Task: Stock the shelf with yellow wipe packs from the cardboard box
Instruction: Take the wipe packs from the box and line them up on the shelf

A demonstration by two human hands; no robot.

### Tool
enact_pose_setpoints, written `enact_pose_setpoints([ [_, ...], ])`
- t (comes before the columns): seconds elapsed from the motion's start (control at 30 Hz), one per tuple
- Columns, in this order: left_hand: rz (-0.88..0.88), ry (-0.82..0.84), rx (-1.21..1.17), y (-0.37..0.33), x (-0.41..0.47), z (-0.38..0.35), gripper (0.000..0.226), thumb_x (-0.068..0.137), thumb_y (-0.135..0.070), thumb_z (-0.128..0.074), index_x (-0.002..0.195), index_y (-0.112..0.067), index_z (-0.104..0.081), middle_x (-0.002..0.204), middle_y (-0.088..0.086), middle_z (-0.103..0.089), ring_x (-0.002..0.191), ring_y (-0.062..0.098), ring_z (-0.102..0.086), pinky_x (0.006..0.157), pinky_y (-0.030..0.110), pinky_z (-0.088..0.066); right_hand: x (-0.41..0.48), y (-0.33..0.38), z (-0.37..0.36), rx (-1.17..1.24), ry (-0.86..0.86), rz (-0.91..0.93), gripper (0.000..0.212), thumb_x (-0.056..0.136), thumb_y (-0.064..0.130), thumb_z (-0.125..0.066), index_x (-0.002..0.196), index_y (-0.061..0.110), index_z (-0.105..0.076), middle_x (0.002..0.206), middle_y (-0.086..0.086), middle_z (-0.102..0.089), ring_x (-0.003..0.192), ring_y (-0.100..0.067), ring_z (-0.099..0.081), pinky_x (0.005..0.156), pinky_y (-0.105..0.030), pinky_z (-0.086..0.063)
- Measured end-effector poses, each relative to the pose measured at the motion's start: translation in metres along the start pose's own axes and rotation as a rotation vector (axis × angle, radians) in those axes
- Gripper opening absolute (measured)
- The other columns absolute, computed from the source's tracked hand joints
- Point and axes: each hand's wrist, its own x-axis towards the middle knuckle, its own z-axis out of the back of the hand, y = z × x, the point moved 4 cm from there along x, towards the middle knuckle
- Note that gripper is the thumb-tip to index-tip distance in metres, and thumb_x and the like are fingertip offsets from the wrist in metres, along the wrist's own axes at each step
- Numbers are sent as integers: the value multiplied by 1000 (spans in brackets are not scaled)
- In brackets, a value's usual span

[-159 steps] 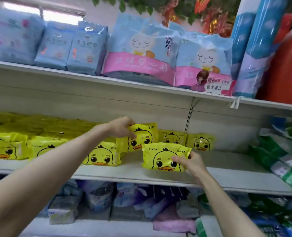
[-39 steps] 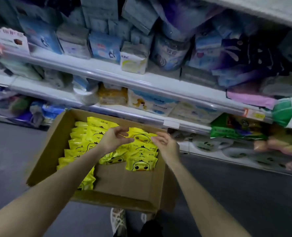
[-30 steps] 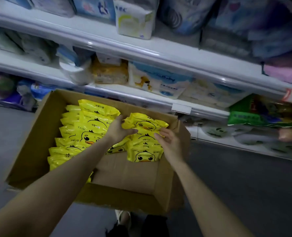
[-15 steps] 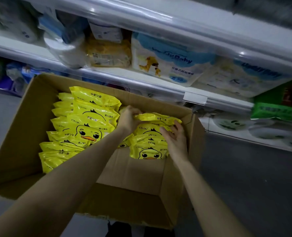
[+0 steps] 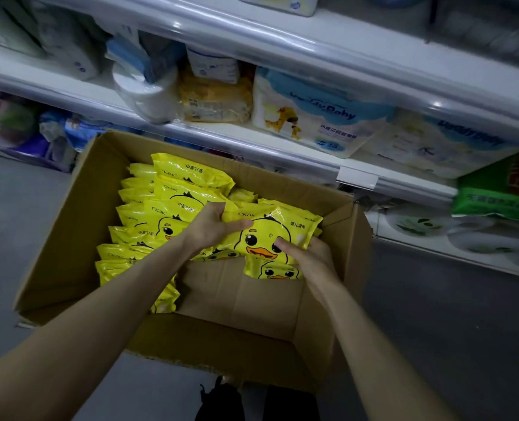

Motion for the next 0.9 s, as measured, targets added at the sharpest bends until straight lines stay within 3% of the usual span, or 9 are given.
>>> enact_pose_setpoints([
  [0.1,-6,-205,41,18,-12,16,27,74,-27,-78,74,-15,-54,66,-5,-52,57,6,-47,54,19,-37,-4,1,-9,-15,-55,9,38,70,21,-82,105,16,-68,98,2,-72,94,-17,-67,87,-35,-52],
  [0.23,70,-574,124,51,-31,53,60,67,-32,-83,112,-10,-52,115,9,-49,100,19,-50,83,33,-48,-8,2,-13,-22,-75,33,30,71,18,-81,99,18,-67,95,5,-71,88,-11,-66,77,-27,-51],
  [0.3,121,-647,212,66,-38,67,81,65,-31,-85,129,-7,-41,133,13,-35,122,26,-39,99,36,-40,-9,-1,-13,-24,-75,33,28,72,16,-80,97,21,-66,92,7,-70,84,-7,-64,67,-20,-47],
  [0.4,196,-629,214,88,-36,76,105,63,-29,-85,144,-6,-22,148,15,-22,138,30,-22,112,42,-27,-12,-6,-12,-40,-87,48,29,72,15,-80,98,19,-67,93,5,-70,85,-9,-64,67,-20,-46],
  [0.53,236,-603,118,97,-23,82,113,60,-27,-87,146,-7,-17,149,13,-30,139,29,-27,114,44,-26,-11,-15,-10,-43,-94,62,29,71,13,-81,96,20,-66,93,4,-71,86,-12,-66,71,-23,-49],
  [0.73,333,-571,153,90,-23,81,102,54,-34,-89,135,-9,-32,136,17,-46,126,35,-43,100,47,-43,-11,-27,-2,-49,-101,71,30,70,16,-82,96,20,-67,95,3,-72,91,-16,-67,79,-29,-50],
  [0.83,331,-525,101,81,-34,73,113,47,-38,-91,139,-5,-35,138,15,-48,128,31,-44,103,44,-42,-17,-24,2,-65,-99,77,29,69,20,-83,95,21,-69,93,5,-73,91,-17,-68,82,-32,-52],
  [0.9,328,-479,43,71,-43,68,109,35,-45,-90,127,-2,-50,121,13,-62,114,28,-57,95,42,-49,-24,-16,7,-86,-103,92,30,67,23,-84,94,21,-69,92,6,-73,89,-16,-68,82,-33,-53],
])
